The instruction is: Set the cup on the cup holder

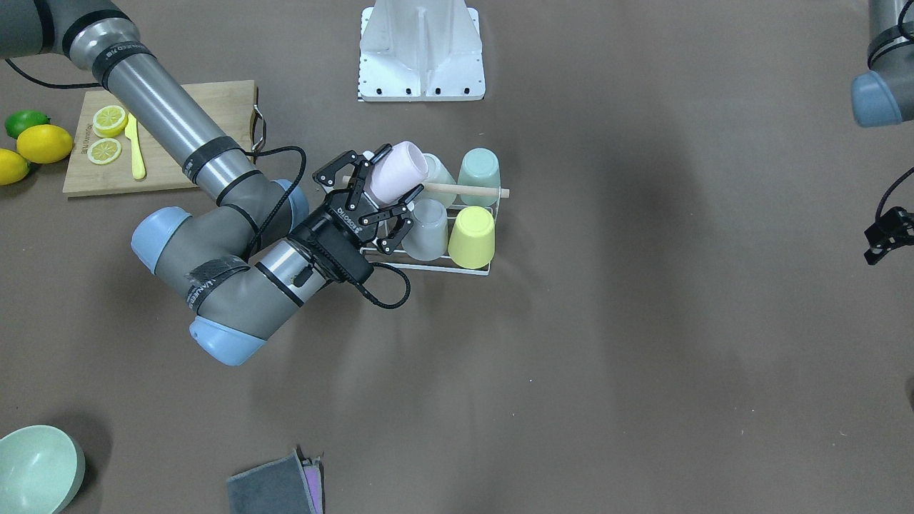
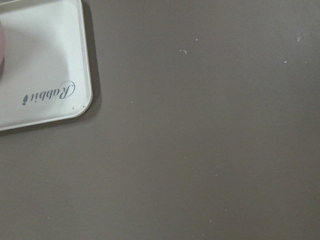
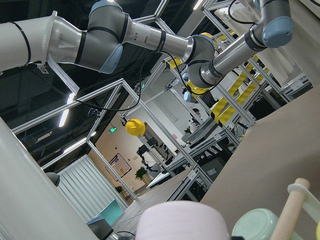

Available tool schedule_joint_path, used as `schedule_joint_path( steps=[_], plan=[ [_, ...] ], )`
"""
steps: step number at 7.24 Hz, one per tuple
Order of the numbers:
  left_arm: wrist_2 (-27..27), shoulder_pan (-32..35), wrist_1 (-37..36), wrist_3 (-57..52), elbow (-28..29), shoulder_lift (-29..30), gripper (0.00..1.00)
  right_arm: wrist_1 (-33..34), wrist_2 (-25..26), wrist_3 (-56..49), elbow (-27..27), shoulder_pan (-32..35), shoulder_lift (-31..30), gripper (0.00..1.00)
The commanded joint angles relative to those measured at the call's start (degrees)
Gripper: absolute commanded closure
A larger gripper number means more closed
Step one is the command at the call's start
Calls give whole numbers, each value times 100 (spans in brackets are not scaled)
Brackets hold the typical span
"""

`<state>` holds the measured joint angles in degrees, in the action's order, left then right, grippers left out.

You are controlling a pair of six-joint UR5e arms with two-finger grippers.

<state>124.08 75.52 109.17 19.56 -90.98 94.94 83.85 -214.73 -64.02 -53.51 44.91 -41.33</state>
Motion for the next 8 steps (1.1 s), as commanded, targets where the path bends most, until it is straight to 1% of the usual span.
schedule_joint_path(
  steps=[1,2,4,6,8],
  plan=[
    [28,156,-343,-389,89,-90,2,0,10,-32,86,-8,19,70],
    [263,226,-344,-513,159,-255,2,0,10,-31,113,-17,45,69],
    [362,498,-352,-978,177,-598,2,0,10,-49,271,-17,124,69],
    [362,534,-352,-998,238,-784,2,0,10,-40,289,-26,107,66],
    [380,535,-352,-937,309,-820,2,0,10,-40,289,-26,107,64]
  ],
)
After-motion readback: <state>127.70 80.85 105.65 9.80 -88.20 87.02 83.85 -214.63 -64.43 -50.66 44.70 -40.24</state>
